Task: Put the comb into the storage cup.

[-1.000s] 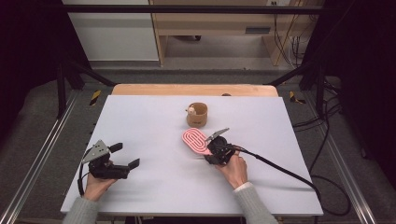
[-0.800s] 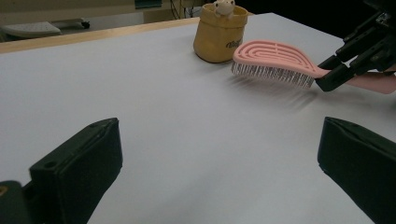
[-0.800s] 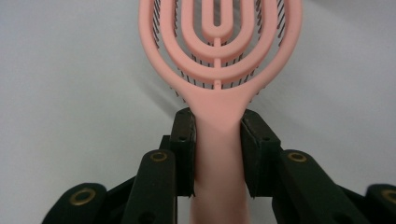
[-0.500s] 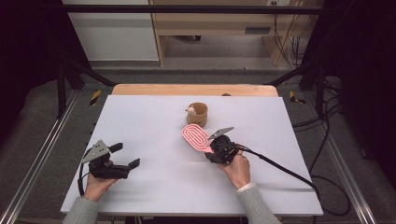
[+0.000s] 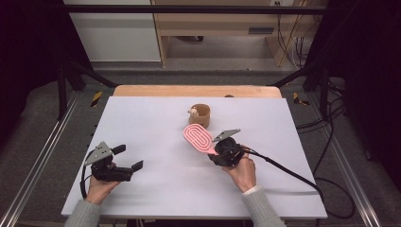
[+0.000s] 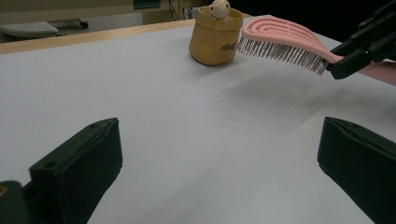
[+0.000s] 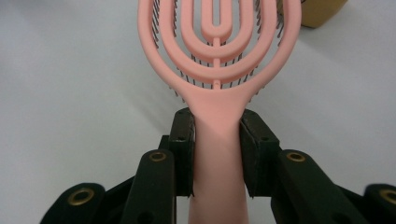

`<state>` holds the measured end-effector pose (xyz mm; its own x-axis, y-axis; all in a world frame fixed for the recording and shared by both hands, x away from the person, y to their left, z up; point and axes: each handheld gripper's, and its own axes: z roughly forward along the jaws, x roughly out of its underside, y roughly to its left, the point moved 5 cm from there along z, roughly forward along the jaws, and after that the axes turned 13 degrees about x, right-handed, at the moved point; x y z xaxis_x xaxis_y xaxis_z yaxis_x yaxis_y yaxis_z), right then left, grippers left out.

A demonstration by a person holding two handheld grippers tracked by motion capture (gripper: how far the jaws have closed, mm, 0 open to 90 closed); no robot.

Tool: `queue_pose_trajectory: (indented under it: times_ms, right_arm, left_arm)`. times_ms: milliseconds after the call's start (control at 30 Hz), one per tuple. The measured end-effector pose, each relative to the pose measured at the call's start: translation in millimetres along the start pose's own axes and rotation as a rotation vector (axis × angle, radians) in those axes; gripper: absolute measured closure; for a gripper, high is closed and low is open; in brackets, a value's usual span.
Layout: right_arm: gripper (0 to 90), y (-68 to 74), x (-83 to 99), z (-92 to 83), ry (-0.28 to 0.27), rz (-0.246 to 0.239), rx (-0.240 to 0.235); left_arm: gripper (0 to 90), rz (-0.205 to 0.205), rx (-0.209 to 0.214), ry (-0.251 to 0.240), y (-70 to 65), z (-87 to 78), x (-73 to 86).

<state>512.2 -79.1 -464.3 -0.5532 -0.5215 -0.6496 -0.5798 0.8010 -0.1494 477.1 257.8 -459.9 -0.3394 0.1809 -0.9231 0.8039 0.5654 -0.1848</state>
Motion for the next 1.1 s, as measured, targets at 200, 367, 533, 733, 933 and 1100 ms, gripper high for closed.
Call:
queue_pose_trajectory:
  times_ms: [200,367,533,733,933,1100]
  right_arm:
    - [69.6,0.3,-1.3,-5.0,-0.031,-0.012,-0.011]
    - [69.5,0.9,-1.9,-8.1,-0.058,-0.029,-0.014]
    - [69.5,2.2,-2.5,-11.4,-0.083,-0.045,-0.028]
    - [69.5,4.1,-3.2,-14.1,-0.106,-0.042,-0.048]
    - [69.5,5.9,-3.7,-15.4,-0.128,-0.042,-0.062]
    - [69.5,6.6,-4.0,-16.9,-0.150,-0.043,-0.066]
  left_arm:
    - [0.0,-0.004,0.000,0.008,-3.5,3.4,-1.2]
    - [0.0,-0.009,0.002,0.014,-6.5,6.1,-2.4]
    - [0.0,-0.017,0.003,0.012,-10.6,8.6,-5.1]
    - [0.0,-0.019,0.007,0.005,-14.4,10.4,-8.1]
    - [0.0,-0.032,0.007,-0.004,-18.4,12.6,-11.1]
    - [0.0,-0.043,0.004,-0.007,-21.3,14.9,-13.0]
